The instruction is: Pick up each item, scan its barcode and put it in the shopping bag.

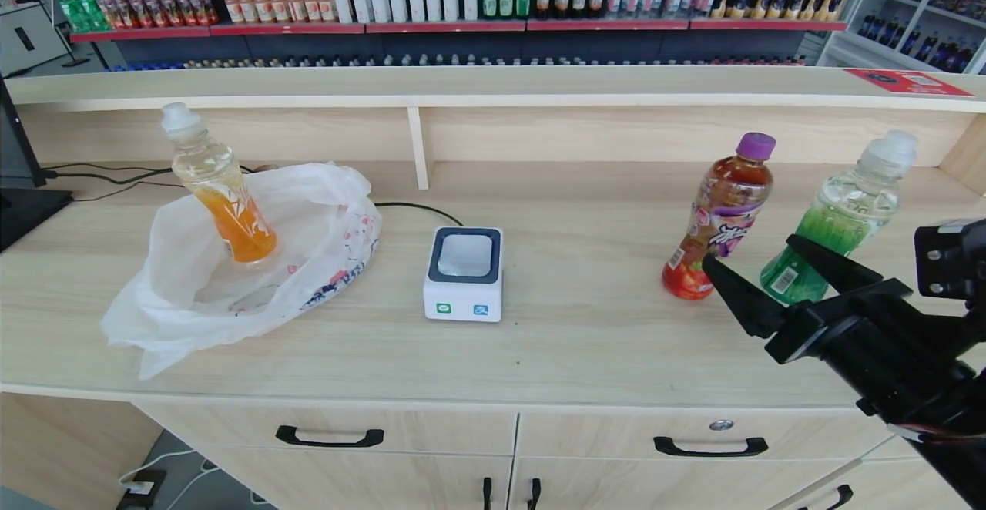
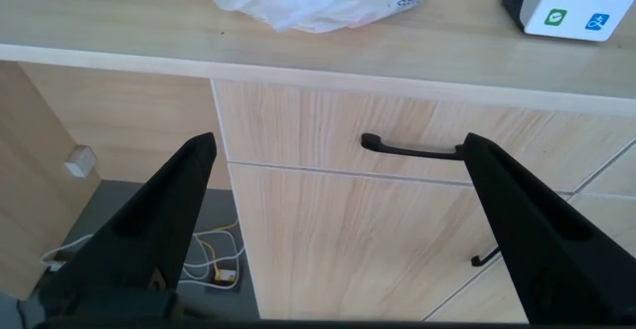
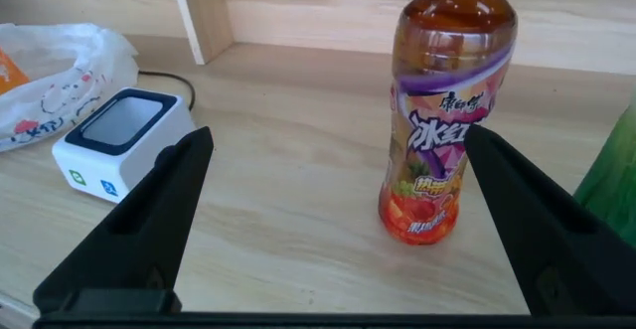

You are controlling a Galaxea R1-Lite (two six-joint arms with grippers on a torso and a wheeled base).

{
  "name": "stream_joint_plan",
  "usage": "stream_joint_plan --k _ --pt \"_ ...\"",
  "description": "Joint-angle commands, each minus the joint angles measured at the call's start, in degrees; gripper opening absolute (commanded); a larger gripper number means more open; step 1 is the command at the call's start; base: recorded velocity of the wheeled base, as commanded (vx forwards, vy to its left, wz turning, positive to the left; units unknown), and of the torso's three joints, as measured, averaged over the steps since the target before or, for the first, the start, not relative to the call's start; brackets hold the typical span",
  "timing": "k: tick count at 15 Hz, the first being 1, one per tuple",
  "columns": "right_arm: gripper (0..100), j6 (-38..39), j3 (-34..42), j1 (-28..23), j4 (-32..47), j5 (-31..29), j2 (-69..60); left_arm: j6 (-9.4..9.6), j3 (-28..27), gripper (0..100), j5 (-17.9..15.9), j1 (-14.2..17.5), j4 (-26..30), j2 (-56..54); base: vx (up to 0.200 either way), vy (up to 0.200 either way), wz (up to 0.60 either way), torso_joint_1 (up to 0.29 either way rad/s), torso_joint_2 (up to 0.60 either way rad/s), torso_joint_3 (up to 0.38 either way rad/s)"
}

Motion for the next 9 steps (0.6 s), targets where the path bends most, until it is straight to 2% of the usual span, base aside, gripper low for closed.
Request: stream_joint_plan --k 1,9 --pt "100 -0.02 -0.66 -1.39 -0.08 -0.01 2.09 -0.01 -0.09 100 0.0 0.0 0.0 0.0 0.0 0.0 0.0 0.0 0.0 0.0" --pt "100 0.24 -5.58 -4.47 -0.08 -0.01 9.03 -0.09 0.0 100 0.0 0.0 0.0 0.0 0.0 0.0 0.0 0.0 0.0 0.0"
